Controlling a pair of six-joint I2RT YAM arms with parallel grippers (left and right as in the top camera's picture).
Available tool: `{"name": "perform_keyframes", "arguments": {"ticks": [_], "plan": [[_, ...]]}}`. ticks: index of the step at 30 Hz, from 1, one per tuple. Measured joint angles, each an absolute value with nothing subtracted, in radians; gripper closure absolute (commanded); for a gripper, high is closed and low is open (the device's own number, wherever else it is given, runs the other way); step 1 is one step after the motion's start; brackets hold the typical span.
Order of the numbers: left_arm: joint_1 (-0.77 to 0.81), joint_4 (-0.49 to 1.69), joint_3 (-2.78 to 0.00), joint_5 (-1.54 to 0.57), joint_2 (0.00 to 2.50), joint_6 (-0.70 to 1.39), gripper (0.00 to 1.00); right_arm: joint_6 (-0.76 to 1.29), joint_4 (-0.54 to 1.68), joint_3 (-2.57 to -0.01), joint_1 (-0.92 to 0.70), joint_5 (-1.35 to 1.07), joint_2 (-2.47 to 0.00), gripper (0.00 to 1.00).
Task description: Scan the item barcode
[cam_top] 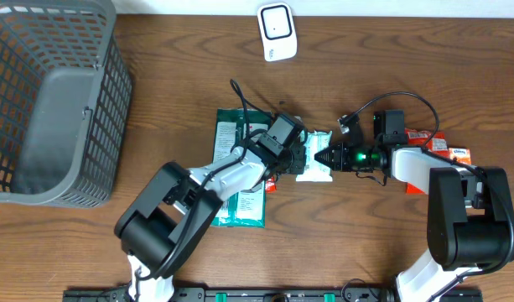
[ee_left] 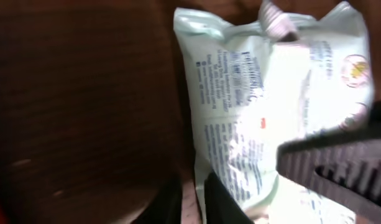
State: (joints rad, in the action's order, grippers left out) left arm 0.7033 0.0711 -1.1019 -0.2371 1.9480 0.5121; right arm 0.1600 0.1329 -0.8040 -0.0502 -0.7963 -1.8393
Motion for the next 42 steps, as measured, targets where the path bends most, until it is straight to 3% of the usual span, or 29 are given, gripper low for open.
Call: {"name": "perform_keyframes", "arguments": {"ticks": [5, 6, 10, 22, 26, 30, 42], "plan": [[0.704, 0.159, -1.101, -0.169, 1.781, 0.488, 0.83, 0.16, 0.133, -0.804, -0.05, -0.796, -1.839, 0.99], [0.703, 0.189, -1.101, -0.143, 1.737, 0.485, 0.78, 0.16, 0.133, -0.804, -0.051, -0.796, -1.839, 0.99], [0.682, 0.321, -1.103, -0.046, 1.611, 0.474, 0.76, 0.16, 0.134, -0.804, -0.051, -0.796, -1.839, 0.99], [0.363, 0.632, -1.103, 0.083, 1.549, 0.47, 0.71, 0.16, 0.158, -0.804, -0.051, -0.778, -1.833, 0.99], [0.3, 0.654, -1.103, 0.09, 1.549, 0.455, 0.55, 0.16, 0.162, -0.804, -0.051, -0.766, -1.831, 0.99], [0.286, 0.67, -1.103, 0.09, 1.549, 0.443, 0.19, 0.16, 0.165, -0.804, -0.051, -0.762, -1.831, 0.99], [0.286, 0.674, -1.103, 0.089, 1.549, 0.445, 0.18, 0.16, 0.172, -0.804, -0.051, -0.759, -1.83, 0.99]]}}
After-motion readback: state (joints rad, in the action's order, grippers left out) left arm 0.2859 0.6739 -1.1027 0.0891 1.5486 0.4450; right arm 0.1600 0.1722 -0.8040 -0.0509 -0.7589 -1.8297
